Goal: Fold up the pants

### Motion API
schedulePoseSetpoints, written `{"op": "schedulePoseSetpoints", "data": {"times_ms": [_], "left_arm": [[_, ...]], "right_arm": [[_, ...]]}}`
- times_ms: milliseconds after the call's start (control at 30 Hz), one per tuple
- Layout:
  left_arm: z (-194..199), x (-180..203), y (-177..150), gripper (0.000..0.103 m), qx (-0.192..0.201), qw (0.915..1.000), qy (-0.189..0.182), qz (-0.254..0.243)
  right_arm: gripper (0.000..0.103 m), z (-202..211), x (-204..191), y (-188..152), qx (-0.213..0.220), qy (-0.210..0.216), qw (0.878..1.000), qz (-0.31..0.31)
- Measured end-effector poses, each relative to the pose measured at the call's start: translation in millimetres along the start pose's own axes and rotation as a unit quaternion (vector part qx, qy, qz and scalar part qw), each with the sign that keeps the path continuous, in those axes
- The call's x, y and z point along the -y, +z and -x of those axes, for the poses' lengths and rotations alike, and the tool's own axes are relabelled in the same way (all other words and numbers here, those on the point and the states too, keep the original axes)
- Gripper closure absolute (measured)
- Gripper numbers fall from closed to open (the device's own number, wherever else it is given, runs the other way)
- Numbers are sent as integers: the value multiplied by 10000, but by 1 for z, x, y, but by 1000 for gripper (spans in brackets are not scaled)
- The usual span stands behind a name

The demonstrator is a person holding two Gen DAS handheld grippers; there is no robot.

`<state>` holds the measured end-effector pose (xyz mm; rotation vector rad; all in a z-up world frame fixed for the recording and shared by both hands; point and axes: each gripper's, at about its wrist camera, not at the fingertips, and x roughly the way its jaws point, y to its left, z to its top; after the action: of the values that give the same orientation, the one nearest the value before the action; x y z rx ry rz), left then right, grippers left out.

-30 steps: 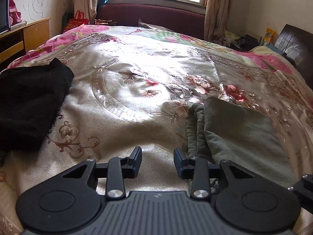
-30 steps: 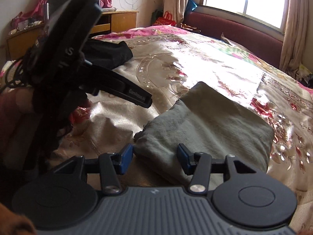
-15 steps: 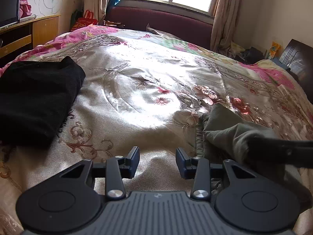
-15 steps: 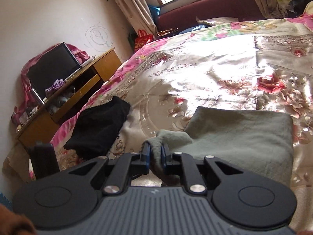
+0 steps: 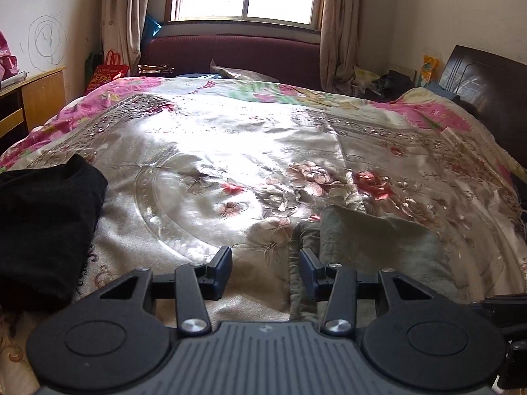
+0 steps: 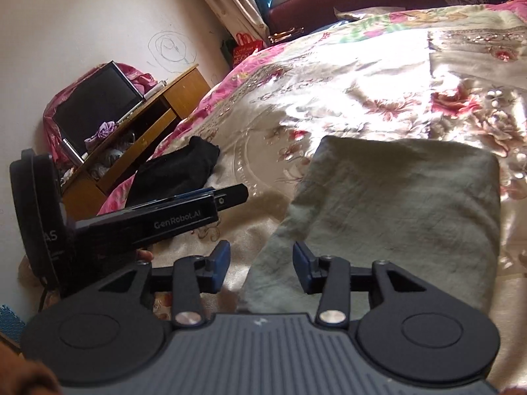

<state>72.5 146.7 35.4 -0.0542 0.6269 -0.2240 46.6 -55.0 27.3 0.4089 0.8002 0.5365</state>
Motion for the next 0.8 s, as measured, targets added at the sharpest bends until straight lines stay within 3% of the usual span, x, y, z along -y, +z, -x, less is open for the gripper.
{"op": "schedulePoseSetpoints", "data": {"times_ms": [133, 333, 467, 500, 600, 800], "left_arm": [[-22, 42, 10, 43, -3, 9990, -148, -422], [-48, 65, 2, 43, -308, 9957, -391, -776], [-79, 63, -12, 41, -523, 9928, -72, -1072], [-86, 59, -10, 34, -572, 9931, -62, -1020], [-94, 47, 1, 27, -714, 9951, -86, -673], [-76, 60, 6, 28, -368, 9932, 272, -1068]], "right_arm": [[57, 7, 27, 7, 239, -565, 9981, -55], [58, -8, 57, 3, 124, -600, 9964, -579], [60, 1, 76, -8, 101, -849, 9951, -506], [60, 1, 83, -11, 78, -881, 9946, -540], [60, 3, 96, -14, 1, -1001, 9927, -671], [58, 8, 99, 2, 382, -1095, 9919, -524]]}}
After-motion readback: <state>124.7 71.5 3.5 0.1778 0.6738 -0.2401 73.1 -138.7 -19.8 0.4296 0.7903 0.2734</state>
